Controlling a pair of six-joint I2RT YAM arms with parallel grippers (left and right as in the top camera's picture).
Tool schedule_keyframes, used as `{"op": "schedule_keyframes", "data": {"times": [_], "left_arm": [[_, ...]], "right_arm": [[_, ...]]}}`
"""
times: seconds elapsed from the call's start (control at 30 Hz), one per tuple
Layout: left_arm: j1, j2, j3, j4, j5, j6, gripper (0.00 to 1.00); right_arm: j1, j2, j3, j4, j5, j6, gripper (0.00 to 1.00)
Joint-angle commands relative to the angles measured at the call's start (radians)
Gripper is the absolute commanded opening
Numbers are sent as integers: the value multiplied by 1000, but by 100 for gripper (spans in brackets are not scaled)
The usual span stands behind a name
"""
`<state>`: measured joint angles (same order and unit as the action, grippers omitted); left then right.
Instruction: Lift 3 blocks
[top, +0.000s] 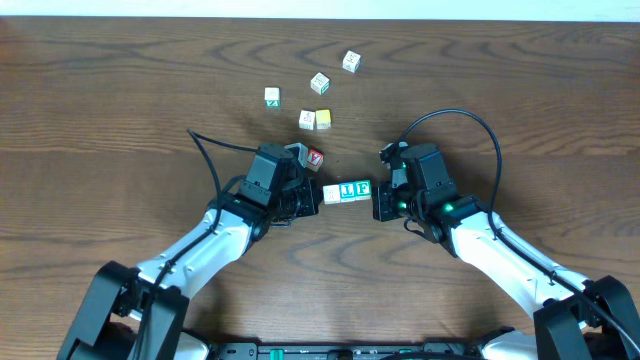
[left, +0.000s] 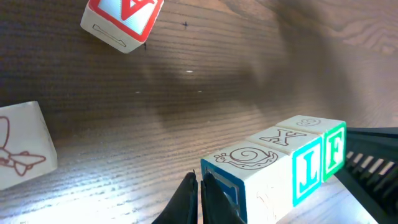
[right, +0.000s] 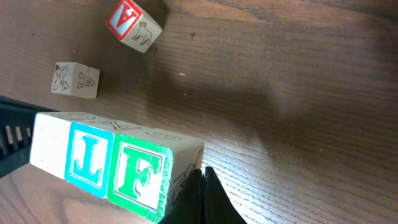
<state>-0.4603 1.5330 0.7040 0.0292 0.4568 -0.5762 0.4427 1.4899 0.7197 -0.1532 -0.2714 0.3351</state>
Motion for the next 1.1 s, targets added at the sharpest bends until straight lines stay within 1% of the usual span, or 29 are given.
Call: {"op": "schedule_keyframes", "data": {"times": [0.0,0.7,1.07], "left_arm": [[-69,-42,74,35,189,-5,7],[-70,-60,74,24,190,-6,7],[-88,-60,82,24,188,-9,7]], "right_arm": [[75,-20,53,26,-321,-11,1],[75,-23,53,20,-332,-10,1],[75,-74,53,-1,-319,-11,1]]}}
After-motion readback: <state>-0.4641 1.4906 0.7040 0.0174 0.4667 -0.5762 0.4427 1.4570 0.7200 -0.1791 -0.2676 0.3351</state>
